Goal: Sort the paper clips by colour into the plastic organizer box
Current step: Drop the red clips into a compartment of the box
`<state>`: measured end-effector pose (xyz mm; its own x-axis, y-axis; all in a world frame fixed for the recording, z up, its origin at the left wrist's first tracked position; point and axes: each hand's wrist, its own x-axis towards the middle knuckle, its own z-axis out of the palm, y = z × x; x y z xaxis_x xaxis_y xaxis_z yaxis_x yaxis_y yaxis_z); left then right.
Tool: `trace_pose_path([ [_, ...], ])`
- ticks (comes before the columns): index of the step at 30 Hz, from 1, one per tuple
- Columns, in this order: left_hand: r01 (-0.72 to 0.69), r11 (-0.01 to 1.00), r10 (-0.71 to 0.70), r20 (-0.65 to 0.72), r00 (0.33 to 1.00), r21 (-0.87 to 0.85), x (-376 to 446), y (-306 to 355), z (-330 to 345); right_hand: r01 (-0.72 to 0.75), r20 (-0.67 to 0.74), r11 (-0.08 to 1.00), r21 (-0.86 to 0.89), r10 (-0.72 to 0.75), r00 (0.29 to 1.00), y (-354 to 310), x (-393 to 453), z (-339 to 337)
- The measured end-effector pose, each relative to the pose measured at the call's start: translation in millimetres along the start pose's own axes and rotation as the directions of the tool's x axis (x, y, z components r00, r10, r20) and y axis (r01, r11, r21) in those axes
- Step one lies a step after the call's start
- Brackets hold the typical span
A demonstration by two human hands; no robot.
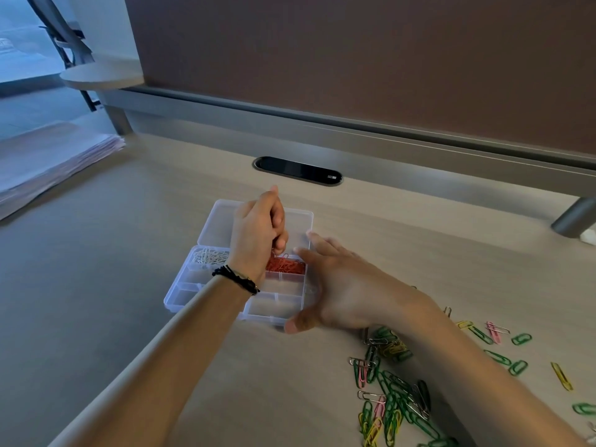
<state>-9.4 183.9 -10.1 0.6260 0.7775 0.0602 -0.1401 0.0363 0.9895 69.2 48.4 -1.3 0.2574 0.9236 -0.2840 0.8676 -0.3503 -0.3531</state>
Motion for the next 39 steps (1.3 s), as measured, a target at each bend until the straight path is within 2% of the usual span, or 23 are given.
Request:
trace_pose_path([
  [10,0.014,0.999,-0.014,-0.011,1.000,-0.049,0,5,-12,0.007,-0.024,1.000,0.013,-0.007,1.000,4,5,5],
  [19,0.076,0.997,-0.071,0.144,0.987,-0.028,2,5,-24,0.012,-0.030,0.999,0.031,-0.011,0.999,4,6,4],
  [25,-0.019,0.999,0.010,0.194,0.981,0.043,8,2,-31,-0.007,-0.014,1.000,0.011,0.007,1.000,0,3,2],
  [27,-0.102,0.987,0.075,0.199,0.977,0.128,9,2,-36,0.017,-0.023,1.000,0.021,-0.016,1.000,-2,1,-2],
  [28,-0.188,0.950,0.137,0.205,0.969,0.251,9,1,-40,0.033,-0.044,0.998,0.050,-0.031,0.999,-4,-2,-6],
  [29,-0.293,0.862,0.214,0.226,0.950,0.414,8,-1,-45,0.047,-0.075,0.995,0.092,-0.041,0.996,-5,-5,-11],
  [30,-0.388,0.727,0.276,0.276,0.921,0.566,5,-3,-51,0.056,-0.120,0.990,0.130,-0.041,0.992,-5,-7,-16],
  [32,-0.509,0.484,0.275,0.428,0.861,0.712,-4,-9,-62,0.089,-0.227,0.986,0.140,-0.055,0.972,-3,-7,-23],
  [33,-0.549,0.427,0.241,0.495,0.835,0.718,-9,-11,-66,0.110,-0.271,0.985,0.135,-0.070,0.960,-3,-6,-23],
  [35,-0.582,0.399,0.201,0.552,0.809,0.708,-17,-12,-72,0.134,-0.315,0.985,0.105,-0.095,0.944,-6,-1,-19],
  [39,-0.573,0.396,0.201,0.541,0.817,0.717,-26,-8,-78,0.192,-0.239,0.977,-0.088,-0.208,0.949,-20,12,0],
])
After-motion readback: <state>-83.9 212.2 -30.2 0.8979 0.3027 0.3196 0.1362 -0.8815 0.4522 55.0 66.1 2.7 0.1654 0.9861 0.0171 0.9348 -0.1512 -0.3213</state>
